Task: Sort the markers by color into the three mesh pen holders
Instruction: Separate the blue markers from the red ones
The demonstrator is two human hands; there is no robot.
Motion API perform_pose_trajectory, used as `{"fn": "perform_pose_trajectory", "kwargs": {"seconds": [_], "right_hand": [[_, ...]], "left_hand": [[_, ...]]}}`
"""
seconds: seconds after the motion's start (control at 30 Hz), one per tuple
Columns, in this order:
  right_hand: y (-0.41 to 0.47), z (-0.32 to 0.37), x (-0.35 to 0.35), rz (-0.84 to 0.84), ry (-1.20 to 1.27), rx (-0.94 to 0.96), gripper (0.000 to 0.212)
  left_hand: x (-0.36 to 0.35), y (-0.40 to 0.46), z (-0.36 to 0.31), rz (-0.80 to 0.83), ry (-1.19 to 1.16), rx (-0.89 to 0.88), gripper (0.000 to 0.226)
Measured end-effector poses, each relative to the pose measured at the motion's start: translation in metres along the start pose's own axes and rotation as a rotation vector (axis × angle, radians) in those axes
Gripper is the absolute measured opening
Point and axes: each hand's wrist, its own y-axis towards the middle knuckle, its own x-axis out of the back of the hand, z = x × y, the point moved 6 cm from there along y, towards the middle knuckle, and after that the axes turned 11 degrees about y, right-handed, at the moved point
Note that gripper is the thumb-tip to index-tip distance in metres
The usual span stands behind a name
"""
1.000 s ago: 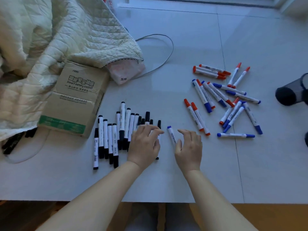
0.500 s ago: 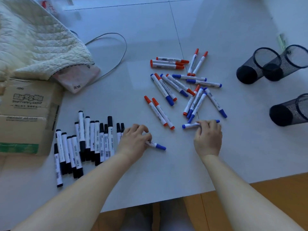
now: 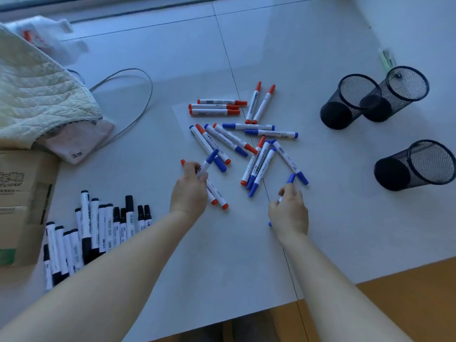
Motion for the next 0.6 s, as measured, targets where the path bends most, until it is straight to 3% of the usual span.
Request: {"fn": "perform_pose_trajectory", "kwargs": {"seconds": [0.23,0.37,0.6], "right_hand": [[0.028,0.013,0.030,-0.130,0.297,0.063,0.036],[0.060,0.019,0.038,-0.125,0.131,0.052,0.031],[0.091,0.024,0.025,0.027,-0.171,0.025,0.029]], "left_hand": [[-0.005,0.064,-0.013,0.072,-0.024,0.380,0.040],[-0.013,0.088,-0.012,0.096,0.045,0.470,0.045],[-0.018,0.105,-0.003,0.084,0.128,0.484,0.030]]}}
